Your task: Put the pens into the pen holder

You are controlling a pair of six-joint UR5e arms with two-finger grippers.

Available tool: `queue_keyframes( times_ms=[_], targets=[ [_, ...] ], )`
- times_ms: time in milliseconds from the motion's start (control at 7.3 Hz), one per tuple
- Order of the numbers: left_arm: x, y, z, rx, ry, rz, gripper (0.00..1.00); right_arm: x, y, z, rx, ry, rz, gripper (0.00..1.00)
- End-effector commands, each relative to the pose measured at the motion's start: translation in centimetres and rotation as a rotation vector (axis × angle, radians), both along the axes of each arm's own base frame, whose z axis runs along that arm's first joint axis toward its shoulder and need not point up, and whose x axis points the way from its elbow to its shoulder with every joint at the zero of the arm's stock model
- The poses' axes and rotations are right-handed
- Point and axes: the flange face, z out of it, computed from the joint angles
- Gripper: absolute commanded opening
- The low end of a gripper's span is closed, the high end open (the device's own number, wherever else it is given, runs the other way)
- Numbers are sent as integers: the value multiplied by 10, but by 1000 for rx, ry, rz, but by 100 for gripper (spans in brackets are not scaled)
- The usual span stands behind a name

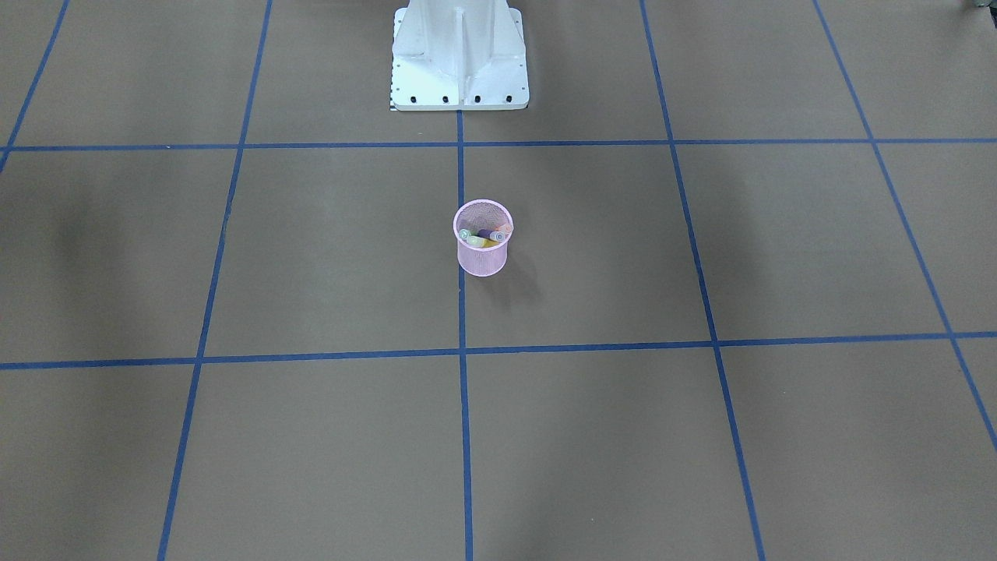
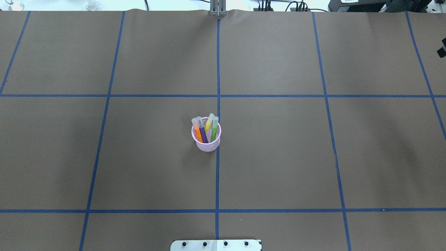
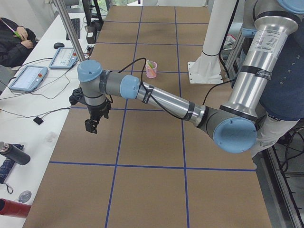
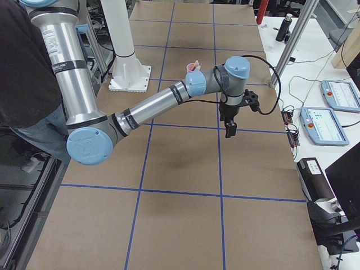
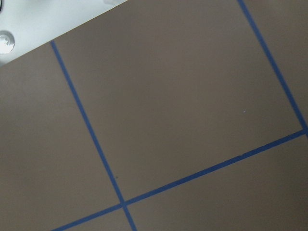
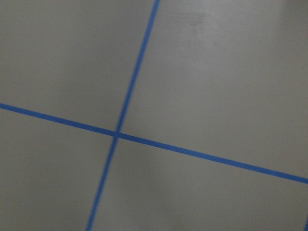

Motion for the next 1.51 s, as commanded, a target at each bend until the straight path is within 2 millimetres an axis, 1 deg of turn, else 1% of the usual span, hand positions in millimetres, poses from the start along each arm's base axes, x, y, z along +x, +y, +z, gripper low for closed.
queue_keyframes(
  times_ms=[0,137,274,411,548,685,822,959,1096,1232,1369],
  targets=[
    [-9,33,76,33,22,-13,100,30,29,93,-130,50,41,99],
    [-8,55,132,-10,22,-13,100,36,31,106,-160,49,61,99],
    [-8,54,152,-29,22,-22,100,37,43,120,-193,31,64,99],
    [-8,62,159,-48,28,-24,100,43,48,124,-211,-16,76,99],
    [-9,76,154,-45,33,-30,100,52,55,130,-226,-38,93,99],
    [-8,85,133,-101,41,-74,100,60,63,137,-242,-57,106,99],
    [-9,87,123,-121,41,-91,100,73,71,145,-254,-64,130,99],
    [-8,92,128,-132,39,-90,100,79,82,158,-239,-64,129,99],
    [-7,92,129,-134,37,-89,100,86,87,182,-180,-67,123,99],
    [-7,92,129,-134,37,-89,100,89,85,200,-166,-71,130,99],
    [-7,93,131,-136,39,-88,100,89,85,202,-166,-72,129,99]
  ],
)
